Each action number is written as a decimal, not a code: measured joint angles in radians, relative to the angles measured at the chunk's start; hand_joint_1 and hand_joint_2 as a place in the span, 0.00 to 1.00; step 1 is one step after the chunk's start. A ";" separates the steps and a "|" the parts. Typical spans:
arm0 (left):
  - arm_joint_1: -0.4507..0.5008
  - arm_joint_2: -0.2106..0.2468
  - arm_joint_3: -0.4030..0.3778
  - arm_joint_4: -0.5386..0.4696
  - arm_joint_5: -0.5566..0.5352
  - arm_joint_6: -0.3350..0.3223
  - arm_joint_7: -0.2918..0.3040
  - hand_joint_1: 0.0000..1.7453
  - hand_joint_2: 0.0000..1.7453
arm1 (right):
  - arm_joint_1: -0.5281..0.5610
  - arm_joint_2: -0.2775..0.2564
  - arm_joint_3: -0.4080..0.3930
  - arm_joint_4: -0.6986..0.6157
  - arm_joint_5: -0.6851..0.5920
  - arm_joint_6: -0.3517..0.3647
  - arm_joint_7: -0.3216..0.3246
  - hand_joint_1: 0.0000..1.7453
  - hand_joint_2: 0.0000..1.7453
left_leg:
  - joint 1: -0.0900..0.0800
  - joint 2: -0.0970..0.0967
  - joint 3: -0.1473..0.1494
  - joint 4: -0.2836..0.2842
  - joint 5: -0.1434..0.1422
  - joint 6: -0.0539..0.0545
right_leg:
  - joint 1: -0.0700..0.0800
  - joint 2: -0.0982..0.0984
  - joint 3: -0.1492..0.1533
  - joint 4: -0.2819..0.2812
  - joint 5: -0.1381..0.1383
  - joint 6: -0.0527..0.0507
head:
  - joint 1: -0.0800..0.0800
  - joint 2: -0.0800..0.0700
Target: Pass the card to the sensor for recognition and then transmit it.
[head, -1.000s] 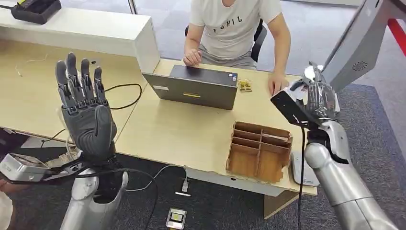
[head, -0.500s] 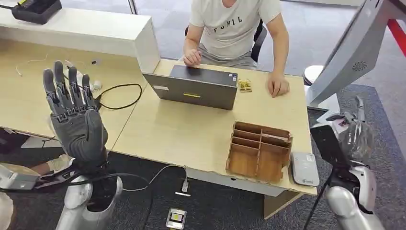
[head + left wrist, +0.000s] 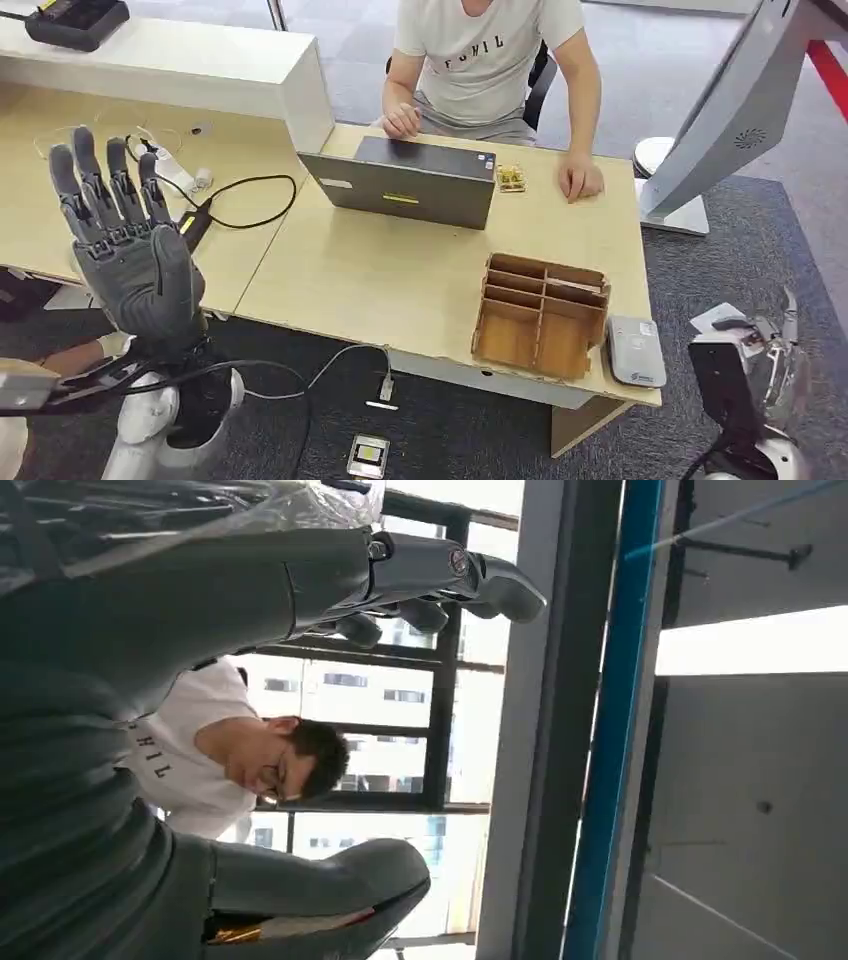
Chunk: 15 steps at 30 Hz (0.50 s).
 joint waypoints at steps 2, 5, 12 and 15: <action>0.001 0.003 -0.003 -0.004 -0.003 0.002 0.000 0.00 1.00 | 0.004 0.008 0.001 0.005 -0.011 0.000 -0.011 1.00 1.00 | 0.000 0.000 0.000 0.000 0.000 0.000 | 0.000 0.000 0.000 0.000 0.000 0.000 | 0.000 0.000; 0.003 0.004 -0.006 -0.011 -0.006 0.003 0.000 0.00 1.00 | 0.005 0.022 0.005 0.018 -0.025 0.010 -0.028 1.00 1.00 | 0.000 0.000 0.000 0.000 0.000 0.000 | 0.000 0.000 0.000 0.000 0.000 0.000 | 0.000 0.000; 0.003 0.004 -0.010 -0.022 -0.021 0.003 0.000 0.00 1.00 | -0.006 0.065 0.022 0.061 -0.057 0.041 -0.063 1.00 1.00 | 0.000 0.000 0.000 0.000 0.000 0.000 | 0.000 0.000 0.000 0.000 0.000 0.000 | 0.000 0.000; 0.002 0.004 -0.011 -0.026 -0.025 0.003 0.000 0.00 1.00 | -0.016 0.082 0.032 0.086 -0.067 0.041 -0.071 1.00 1.00 | 0.000 0.000 0.000 0.000 0.000 0.000 | 0.000 0.000 0.000 0.000 0.000 0.000 | 0.000 0.000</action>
